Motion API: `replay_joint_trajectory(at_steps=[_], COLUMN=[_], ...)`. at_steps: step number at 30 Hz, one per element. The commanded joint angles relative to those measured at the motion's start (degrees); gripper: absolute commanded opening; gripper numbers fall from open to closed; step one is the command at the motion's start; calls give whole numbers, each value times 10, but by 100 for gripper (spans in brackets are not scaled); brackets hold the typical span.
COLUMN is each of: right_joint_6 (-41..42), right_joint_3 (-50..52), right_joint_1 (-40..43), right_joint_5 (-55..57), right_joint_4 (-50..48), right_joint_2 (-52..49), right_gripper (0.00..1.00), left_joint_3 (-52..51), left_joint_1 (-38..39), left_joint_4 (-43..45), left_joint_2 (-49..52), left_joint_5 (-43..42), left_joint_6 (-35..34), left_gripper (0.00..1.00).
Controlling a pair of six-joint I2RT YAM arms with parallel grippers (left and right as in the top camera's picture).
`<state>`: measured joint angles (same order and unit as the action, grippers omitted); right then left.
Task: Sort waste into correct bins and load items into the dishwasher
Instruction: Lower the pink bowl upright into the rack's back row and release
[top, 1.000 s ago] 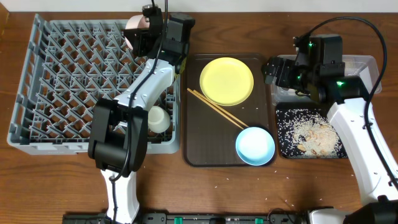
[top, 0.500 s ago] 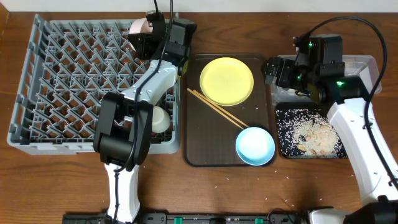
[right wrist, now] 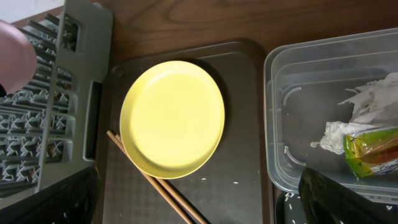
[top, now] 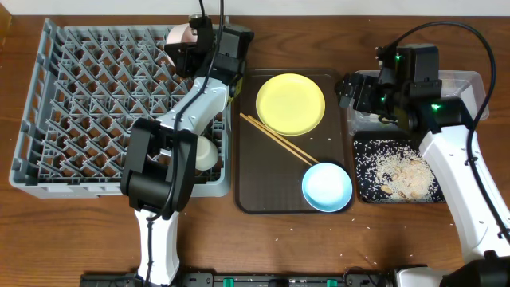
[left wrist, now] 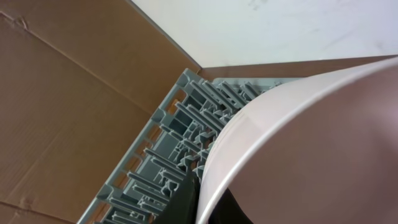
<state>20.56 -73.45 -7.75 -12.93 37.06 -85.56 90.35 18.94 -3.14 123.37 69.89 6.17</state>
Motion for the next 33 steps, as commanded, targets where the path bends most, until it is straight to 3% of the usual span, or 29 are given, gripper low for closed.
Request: replay_joint_trajectory(at_steps=[1,9,33], right_joint_6=[0,0,0], right_joint_3=[-7,-7,-7], right_joint_1=[-2,-2,-2], right_joint_5=[7,7,7], right_joint_4=[0,0,0], right_joint_2=[1,1,1], right_gripper=[99,99,99], left_joint_3=[-2,-2,-2], left_joint_1=[10,11,3], left_joint_4=[-1,101,101], left_joint_2=[9,9,9], left_joint_5=[1,43,-5], left_joint_6=[27,136,148], left_gripper=[8,8,8])
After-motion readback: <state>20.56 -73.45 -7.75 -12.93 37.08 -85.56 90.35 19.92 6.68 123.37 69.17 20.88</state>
